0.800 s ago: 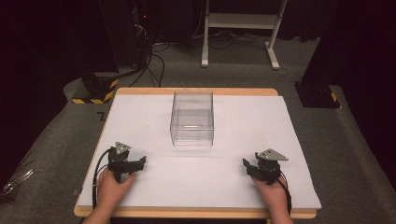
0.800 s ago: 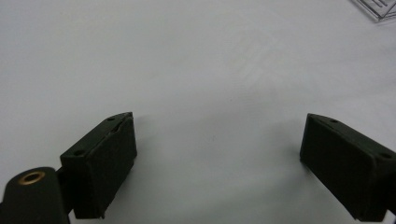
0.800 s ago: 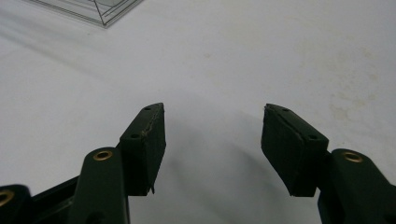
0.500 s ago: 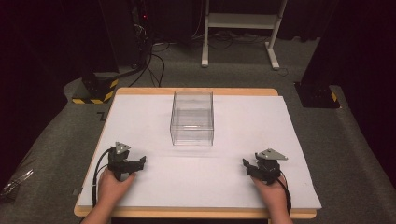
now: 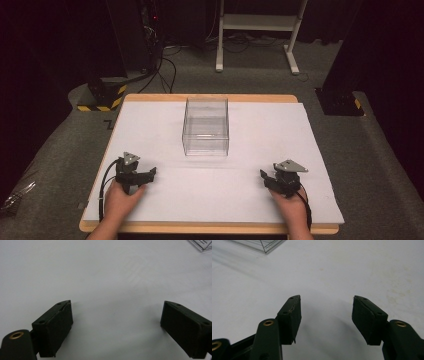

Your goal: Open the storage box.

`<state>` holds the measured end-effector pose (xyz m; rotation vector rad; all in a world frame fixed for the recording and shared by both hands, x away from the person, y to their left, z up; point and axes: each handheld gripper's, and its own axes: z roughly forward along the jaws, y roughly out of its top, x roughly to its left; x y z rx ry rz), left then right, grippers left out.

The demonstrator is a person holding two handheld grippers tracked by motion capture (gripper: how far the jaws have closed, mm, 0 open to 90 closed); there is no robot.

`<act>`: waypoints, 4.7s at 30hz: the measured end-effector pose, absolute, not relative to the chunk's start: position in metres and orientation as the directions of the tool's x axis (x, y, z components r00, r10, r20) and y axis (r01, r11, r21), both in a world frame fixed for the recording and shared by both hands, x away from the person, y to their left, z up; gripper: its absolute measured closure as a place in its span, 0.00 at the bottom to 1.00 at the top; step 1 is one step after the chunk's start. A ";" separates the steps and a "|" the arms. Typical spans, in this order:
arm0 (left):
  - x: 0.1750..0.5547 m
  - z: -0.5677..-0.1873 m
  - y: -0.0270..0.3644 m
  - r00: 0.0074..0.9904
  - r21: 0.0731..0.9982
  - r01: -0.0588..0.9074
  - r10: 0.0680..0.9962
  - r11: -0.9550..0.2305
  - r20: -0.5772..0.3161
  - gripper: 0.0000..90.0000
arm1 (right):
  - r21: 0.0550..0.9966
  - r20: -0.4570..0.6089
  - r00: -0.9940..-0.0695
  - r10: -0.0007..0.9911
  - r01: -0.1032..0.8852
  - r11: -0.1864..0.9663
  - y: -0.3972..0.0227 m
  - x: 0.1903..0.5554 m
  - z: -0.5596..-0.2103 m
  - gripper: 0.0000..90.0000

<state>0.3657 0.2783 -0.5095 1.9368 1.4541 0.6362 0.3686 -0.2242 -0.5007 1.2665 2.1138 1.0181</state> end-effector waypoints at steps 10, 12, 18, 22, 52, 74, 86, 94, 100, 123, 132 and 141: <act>0.366 -0.510 0.278 0.274 0.728 0.658 0.962 -0.195 0.010 0.12 | 0.836 -0.037 -0.477 0.878 0.467 0.289 -0.217 0.363 -0.487 0.47; 0.366 -0.510 0.278 0.275 0.727 0.658 0.961 -0.197 0.012 0.12 | 0.842 -0.030 -0.489 0.872 0.458 0.286 -0.213 0.362 -0.486 0.45; 0.365 -0.510 0.278 0.275 0.727 0.658 0.961 -0.198 0.013 0.12 | 0.840 -0.025 -0.508 0.861 0.457 0.294 -0.205 0.361 -0.488 0.37; 0.366 -0.509 0.278 0.275 0.727 0.658 0.961 -0.197 0.012 0.12 | 0.830 -0.005 -0.532 0.847 0.470 0.300 -0.195 0.362 -0.491 0.30; 0.366 -0.509 0.278 0.275 0.727 0.657 0.961 -0.198 0.013 0.12 | 0.811 0.005 -0.638 0.770 0.453 0.370 -0.143 0.365 -0.484 0.30; 0.366 -0.509 0.278 0.275 0.727 0.658 0.961 -0.197 0.012 0.12 | 0.829 0.041 -0.686 0.727 0.430 0.358 -0.109 0.382 -0.473 0.19; 0.366 -0.510 0.278 0.274 0.728 0.658 0.962 -0.195 0.011 0.12 | 0.851 0.011 -0.709 0.705 0.377 0.366 -0.093 0.387 -0.463 0.22; 0.366 -0.509 0.278 0.275 0.727 0.658 0.961 -0.197 0.012 0.12 | 0.859 -0.006 -0.710 0.704 0.357 0.367 -0.082 0.393 -0.460 0.27; 0.366 -0.509 0.278 0.275 0.727 0.658 0.961 -0.197 0.012 0.12 | 0.864 0.000 -0.703 0.711 0.359 0.354 -0.077 0.400 -0.460 0.33; 0.366 -0.510 0.278 0.275 0.727 0.657 0.961 -0.197 0.012 0.12 | 0.884 0.068 -0.675 0.735 0.383 0.270 -0.067 0.426 -0.461 0.50; 0.366 -0.510 0.278 0.275 0.727 0.658 0.961 -0.197 0.011 0.12 | 0.887 0.071 -0.681 0.729 0.378 0.267 -0.065 0.432 -0.465 0.59; 0.366 -0.510 0.278 0.274 0.728 0.657 0.962 -0.194 0.010 0.12 | 0.894 0.061 -0.697 0.715 0.357 0.272 -0.059 0.434 -0.464 0.65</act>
